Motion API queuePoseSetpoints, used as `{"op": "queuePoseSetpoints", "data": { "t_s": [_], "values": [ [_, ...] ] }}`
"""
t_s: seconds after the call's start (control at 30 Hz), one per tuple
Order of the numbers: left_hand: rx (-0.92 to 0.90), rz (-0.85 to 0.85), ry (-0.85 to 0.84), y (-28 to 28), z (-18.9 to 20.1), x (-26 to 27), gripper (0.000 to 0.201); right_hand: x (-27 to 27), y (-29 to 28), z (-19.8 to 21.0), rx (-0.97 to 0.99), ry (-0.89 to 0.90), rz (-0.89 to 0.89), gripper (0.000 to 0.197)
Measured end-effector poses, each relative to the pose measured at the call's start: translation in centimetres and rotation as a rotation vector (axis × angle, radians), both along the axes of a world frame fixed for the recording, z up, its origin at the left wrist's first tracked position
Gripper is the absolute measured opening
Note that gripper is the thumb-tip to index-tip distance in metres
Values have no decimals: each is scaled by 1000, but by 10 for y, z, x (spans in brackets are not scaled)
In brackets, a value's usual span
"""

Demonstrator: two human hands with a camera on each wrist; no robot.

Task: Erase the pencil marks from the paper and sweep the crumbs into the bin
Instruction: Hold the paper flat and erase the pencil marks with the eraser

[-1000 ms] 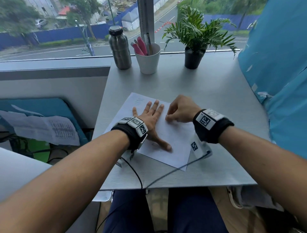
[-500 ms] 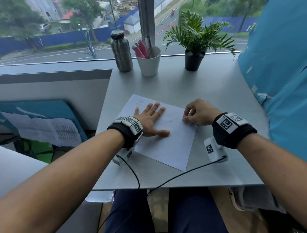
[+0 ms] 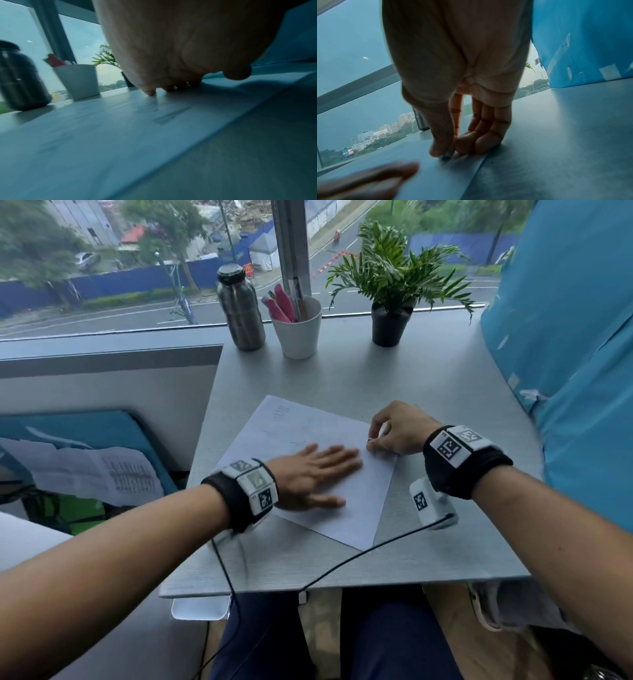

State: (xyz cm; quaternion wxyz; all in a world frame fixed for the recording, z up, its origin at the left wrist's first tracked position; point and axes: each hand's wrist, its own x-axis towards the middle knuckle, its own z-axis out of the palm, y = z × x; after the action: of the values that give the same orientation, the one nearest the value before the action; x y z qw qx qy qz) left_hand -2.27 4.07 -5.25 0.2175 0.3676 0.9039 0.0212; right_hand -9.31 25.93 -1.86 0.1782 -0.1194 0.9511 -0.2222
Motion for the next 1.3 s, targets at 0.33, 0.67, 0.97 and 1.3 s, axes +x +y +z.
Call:
{"op": "queuePoseSetpoints", "data": {
  "t_s": [0.33, 0.67, 0.97, 1.3],
  "values": [
    [-54, 210, 129, -13, 24, -6, 99, 1, 0, -1, 3, 2, -26, 10],
    [-99, 443, -92, -30, 9, 20, 129, 21, -25, 0, 8, 163, -32, 4],
    [-99, 482, -115, -28, 8, 19, 133, 51, -54, -5, -137, 178, 116, 9],
    [-92, 493, -113, -27, 7, 21, 133, 66, -53, -4, -142, 96, 188, 8]
  ]
}}
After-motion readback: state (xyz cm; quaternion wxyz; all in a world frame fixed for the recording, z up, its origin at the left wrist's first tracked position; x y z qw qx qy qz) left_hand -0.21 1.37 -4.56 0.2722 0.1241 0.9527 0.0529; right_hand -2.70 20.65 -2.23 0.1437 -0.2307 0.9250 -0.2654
